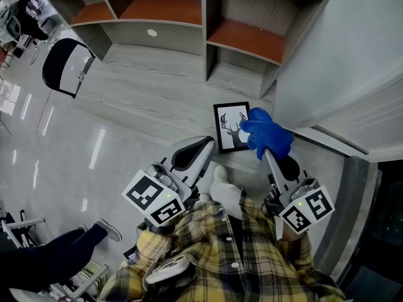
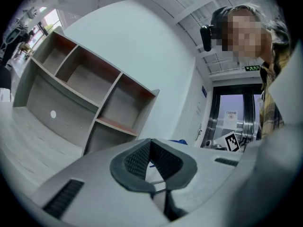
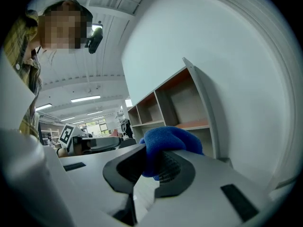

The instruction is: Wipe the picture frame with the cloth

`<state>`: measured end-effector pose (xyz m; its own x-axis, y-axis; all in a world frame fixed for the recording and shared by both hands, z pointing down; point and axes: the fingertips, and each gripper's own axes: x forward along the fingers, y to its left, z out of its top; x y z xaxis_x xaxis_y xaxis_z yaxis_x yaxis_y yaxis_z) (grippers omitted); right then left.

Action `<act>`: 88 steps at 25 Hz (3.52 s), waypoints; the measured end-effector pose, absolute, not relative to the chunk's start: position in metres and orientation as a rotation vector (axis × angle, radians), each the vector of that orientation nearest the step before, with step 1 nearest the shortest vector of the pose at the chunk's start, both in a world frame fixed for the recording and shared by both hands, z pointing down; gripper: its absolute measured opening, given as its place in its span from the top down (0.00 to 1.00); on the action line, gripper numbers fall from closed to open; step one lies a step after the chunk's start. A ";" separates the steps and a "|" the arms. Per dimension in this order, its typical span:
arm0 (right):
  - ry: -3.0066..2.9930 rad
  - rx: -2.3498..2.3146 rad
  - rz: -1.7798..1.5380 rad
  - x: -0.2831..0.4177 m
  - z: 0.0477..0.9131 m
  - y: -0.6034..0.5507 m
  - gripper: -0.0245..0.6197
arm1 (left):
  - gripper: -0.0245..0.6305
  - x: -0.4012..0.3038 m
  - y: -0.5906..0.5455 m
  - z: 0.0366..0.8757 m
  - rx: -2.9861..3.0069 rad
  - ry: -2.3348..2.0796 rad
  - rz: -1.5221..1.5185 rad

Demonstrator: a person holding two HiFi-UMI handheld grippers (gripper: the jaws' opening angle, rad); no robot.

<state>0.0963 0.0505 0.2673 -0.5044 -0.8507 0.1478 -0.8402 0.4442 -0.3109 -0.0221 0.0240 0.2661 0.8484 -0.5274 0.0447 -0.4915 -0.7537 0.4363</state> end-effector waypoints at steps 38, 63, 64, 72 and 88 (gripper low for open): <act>2.573 -1.638 -0.928 0.128 0.356 -0.047 0.88 | 0.94 0.018 -0.131 0.451 2.315 -0.663 0.500; 2.509 -1.680 -1.131 0.137 0.416 -0.037 0.88 | 0.74 0.030 -0.129 0.599 2.084 -0.734 0.991; 2.514 -1.680 -1.129 0.136 0.417 -0.038 0.88 | 0.74 0.031 -0.129 0.599 2.087 -0.733 1.015; 2.648 -1.668 -1.065 0.137 0.436 -0.074 0.88 | 0.74 0.034 -0.133 0.593 2.092 -0.729 1.044; 3.197 -1.845 -1.099 0.118 0.590 -0.144 0.88 | 0.74 0.034 -0.131 0.638 2.106 -0.733 1.054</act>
<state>0.1185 -0.1437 0.5898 -0.3552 -0.5135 0.7811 -0.8852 0.4533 -0.1046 0.0338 -0.1314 0.6382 0.5176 -0.1843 0.8355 -0.7189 -0.6232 0.3079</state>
